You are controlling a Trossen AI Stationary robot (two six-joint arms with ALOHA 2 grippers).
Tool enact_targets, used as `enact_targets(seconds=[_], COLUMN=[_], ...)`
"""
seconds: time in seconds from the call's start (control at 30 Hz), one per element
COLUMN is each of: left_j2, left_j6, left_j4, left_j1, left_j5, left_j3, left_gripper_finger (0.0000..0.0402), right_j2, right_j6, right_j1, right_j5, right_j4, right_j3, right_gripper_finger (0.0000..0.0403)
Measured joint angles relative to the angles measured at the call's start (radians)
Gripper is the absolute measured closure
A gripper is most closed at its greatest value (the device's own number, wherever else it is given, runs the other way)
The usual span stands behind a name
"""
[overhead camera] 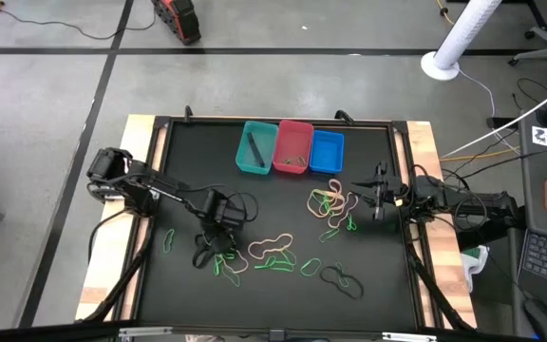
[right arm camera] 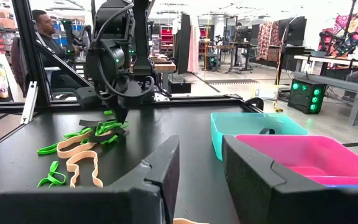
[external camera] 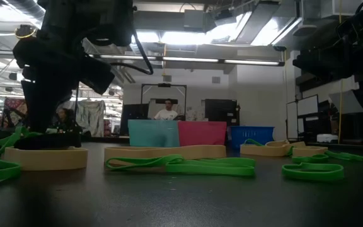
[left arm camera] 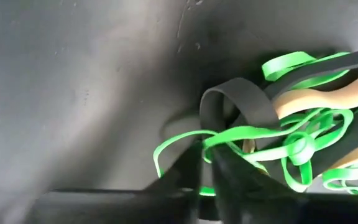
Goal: Sort rubber bands into baskets
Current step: Put the green rubber band into the pink bin
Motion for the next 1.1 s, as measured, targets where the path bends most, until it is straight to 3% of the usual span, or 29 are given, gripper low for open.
enact_targets(seconds=[0.57,1.1], left_j2=[-0.011,-0.024], left_j6=[0.098,0.26], left_j4=[0.029,0.511], left_j1=[0.0,0.005], left_j5=[-0.004,-0.052], left_j3=[0.063,0.087], left_gripper_finger=[0.04,0.0401], right_j2=[0.0,0.0], right_j6=[0.0,0.0], right_j1=[0.0,0.0], right_j5=[0.0,0.0], right_j4=[0.0,0.0], right_j3=[0.0,0.0], right_gripper_finger=[0.0281,0.0281])
